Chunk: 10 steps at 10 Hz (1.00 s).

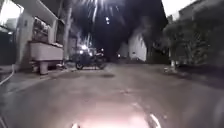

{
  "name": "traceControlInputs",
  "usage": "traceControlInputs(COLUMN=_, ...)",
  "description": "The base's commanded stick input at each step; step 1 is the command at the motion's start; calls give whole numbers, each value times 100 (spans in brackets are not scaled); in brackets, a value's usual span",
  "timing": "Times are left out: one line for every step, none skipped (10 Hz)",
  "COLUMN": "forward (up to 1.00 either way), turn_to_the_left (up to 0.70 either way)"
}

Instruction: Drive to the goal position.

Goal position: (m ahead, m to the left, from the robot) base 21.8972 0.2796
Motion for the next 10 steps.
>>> traceControlInputs(forward=100, turn_to_the_left=0)
traceControlInputs(forward=100, turn_to_the_left=0)
traceControlInputs(forward=100, turn_to_the_left=0)
traceControlInputs(forward=100, turn_to_the_left=0)
traceControlInputs(forward=100, turn_to_the_left=0)
traceControlInputs(forward=100, turn_to_the_left=0)
traceControlInputs(forward=100, turn_to_the_left=0)
traceControlInputs(forward=100, turn_to_the_left=0)
traceControlInputs(forward=100, turn_to_the_left=0)
traceControlInputs(forward=100, turn_to_the_left=0)
